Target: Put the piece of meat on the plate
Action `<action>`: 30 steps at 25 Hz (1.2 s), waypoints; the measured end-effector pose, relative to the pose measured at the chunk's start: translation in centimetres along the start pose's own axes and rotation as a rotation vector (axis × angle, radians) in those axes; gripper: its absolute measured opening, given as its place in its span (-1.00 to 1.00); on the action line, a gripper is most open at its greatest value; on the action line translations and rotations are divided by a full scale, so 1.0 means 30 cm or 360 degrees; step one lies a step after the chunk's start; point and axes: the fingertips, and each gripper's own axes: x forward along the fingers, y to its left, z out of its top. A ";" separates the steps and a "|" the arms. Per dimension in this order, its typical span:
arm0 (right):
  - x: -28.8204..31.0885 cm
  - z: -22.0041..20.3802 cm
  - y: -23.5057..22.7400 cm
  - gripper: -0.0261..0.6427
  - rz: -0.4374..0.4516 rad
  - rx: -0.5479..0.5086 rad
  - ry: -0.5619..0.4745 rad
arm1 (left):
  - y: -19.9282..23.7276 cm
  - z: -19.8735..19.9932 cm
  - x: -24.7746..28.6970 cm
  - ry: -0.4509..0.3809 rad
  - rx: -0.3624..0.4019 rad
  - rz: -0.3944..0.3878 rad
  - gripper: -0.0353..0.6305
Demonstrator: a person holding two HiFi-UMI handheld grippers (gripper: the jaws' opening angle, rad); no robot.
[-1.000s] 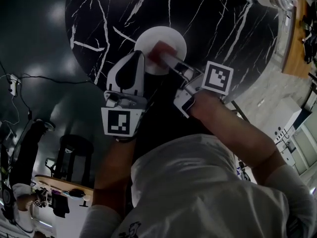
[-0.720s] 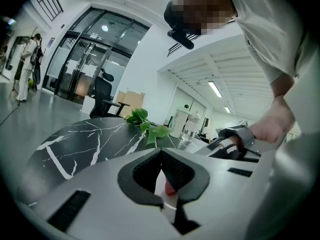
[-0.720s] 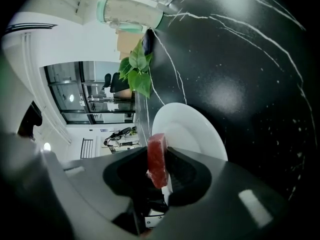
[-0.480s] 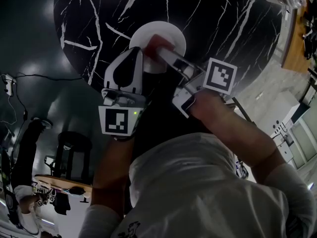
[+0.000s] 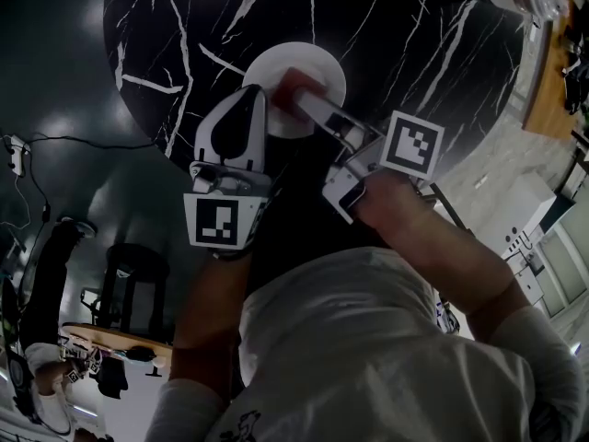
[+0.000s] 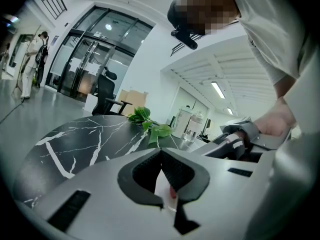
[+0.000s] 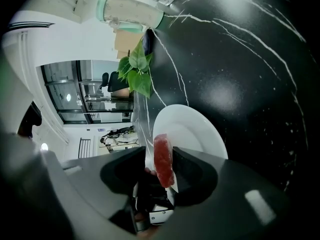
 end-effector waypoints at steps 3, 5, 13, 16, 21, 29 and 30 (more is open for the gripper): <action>-0.007 -0.010 0.010 -0.49 -0.0021 -0.0012 0.0012 | -0.004 0.007 -0.001 -0.0004 -0.0014 0.0003 -0.87; -0.016 -0.013 0.012 -0.48 -0.0042 -0.0011 0.0016 | -0.002 0.021 -0.005 -0.0015 -0.0022 0.0011 -0.87; -0.070 -0.017 0.042 -0.46 -0.0079 -0.0041 0.0008 | 0.021 0.116 -0.028 -0.0123 -0.0014 0.0084 -0.87; -0.092 -0.016 0.068 -0.46 -0.0072 -0.0059 -0.0004 | 0.015 0.145 -0.043 -0.0144 -0.0006 0.0094 -0.87; -0.134 -0.019 0.113 -0.46 -0.0052 -0.0091 -0.0022 | -0.020 0.191 -0.067 -0.0156 0.0010 0.0078 -0.87; -0.240 -0.059 0.286 -0.47 0.0065 -0.0149 -0.0054 | -0.127 0.301 -0.132 -0.0171 0.0042 0.0021 -0.87; -0.261 -0.062 0.314 -0.47 0.0080 -0.0174 -0.0062 | -0.147 0.323 -0.141 -0.0170 0.0047 0.0008 -0.87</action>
